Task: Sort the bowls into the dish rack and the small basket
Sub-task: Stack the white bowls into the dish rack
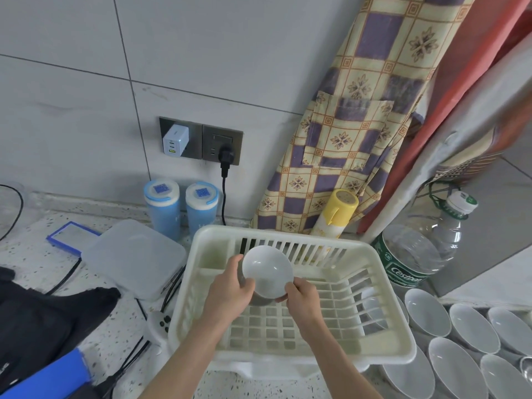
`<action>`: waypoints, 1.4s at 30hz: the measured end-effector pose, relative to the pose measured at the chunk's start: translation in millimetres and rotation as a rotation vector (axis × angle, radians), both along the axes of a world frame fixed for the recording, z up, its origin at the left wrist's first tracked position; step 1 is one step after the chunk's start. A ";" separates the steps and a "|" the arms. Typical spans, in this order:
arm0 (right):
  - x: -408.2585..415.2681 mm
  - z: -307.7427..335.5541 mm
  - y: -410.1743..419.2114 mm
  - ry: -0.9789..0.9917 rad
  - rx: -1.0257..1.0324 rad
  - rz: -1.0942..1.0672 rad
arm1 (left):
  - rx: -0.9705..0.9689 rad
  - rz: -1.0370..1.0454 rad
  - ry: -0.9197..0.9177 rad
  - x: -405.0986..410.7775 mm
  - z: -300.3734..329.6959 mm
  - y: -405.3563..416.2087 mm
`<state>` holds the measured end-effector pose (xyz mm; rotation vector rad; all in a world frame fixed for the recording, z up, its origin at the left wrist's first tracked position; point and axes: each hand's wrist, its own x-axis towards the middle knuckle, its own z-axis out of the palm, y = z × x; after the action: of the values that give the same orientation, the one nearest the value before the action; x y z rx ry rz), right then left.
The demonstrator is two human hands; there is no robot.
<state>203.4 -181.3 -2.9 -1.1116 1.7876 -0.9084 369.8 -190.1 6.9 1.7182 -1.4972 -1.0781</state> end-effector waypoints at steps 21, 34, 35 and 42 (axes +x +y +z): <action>10.3 -0.6 -0.7 0.079 0.126 0.069 | -0.011 -0.095 -0.446 -1.7 -8.6 0.7; 7.0 -8.2 6.3 -0.055 0.187 0.025 | 0.017 -0.141 -0.528 -4.4 -9.8 2.0; 7.5 -8.2 7.2 -0.079 0.215 0.014 | 0.025 -0.148 -0.533 -4.5 -9.6 2.1; 8.1 -6.3 10.6 -0.389 0.356 -0.057 | 0.084 -0.243 -0.516 -3.5 -8.8 4.3</action>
<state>211.5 -170.7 -9.2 -0.6125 1.5808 -0.7416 366.2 -185.8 -1.9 2.0142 -2.0437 -0.8569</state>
